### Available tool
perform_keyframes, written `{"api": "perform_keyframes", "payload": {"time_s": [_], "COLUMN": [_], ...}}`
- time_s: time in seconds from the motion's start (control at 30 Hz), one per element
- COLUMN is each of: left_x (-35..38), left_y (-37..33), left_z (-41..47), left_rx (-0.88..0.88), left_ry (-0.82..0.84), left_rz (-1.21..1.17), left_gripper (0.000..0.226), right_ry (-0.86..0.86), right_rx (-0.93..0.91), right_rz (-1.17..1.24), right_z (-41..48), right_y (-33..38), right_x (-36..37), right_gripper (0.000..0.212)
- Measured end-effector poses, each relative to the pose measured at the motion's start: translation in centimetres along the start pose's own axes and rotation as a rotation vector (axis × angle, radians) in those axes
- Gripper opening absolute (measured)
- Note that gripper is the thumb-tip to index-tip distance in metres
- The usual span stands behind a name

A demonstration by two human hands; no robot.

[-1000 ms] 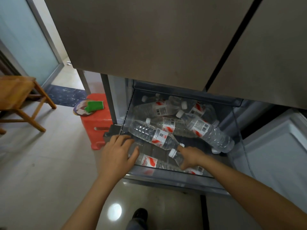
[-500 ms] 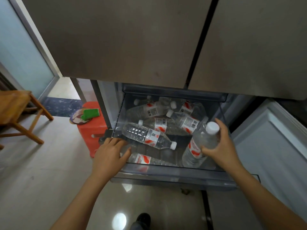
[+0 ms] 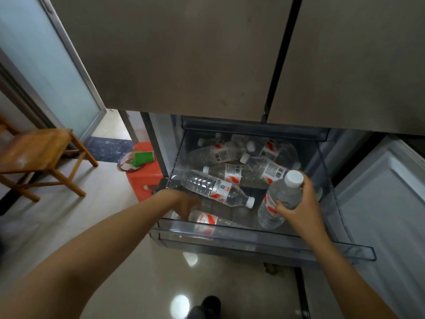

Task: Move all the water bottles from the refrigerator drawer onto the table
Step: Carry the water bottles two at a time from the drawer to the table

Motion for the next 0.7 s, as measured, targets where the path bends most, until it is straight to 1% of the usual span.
{"api": "perform_keyframes", "payload": {"time_s": [0.1,0.3,0.37,0.47,0.57,0.7], "left_x": [0.8,1.1,0.1,-2.4,-4.7,-6.2], "left_y": [0.0,-0.6,-1.4,-3.0,-4.6,-5.9], "left_z": [0.9,1.2,0.2,-1.6,-3.1,-5.2], "left_rx": [-0.002,0.074,0.114,0.149,0.174,0.154], "left_ry": [0.048,-0.006,-0.039,-0.148,-0.218,-0.232], "left_rz": [0.058,0.077,0.122,0.208,0.290,0.327], "left_gripper": [0.070,0.066,0.072,0.079,0.072,0.060], "right_ry": [0.008,-0.007,-0.010,-0.010,-0.013,0.012], "right_rx": [0.013,0.001,0.000,-0.004,-0.007,0.005], "right_rz": [0.001,-0.003,-0.010,-0.041,-0.048,-0.025], "right_z": [0.0,0.0,0.0,-0.1,-0.1,-0.1], "right_y": [0.1,0.2,0.3,0.3,0.3,0.4], "right_x": [0.0,0.0,-0.1,-0.1,-0.1,-0.2], "right_gripper": [0.087,0.084,0.084,0.084,0.084,0.084]}}
Point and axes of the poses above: each hand's wrist, its own z-axis towards the middle knuckle, its own x-axis out of the palm, y = z × x, the point moved 3 cm from there along z, towards the middle knuckle, and after that the axes turned 14 degrees about -z, right-handed, at the moved point
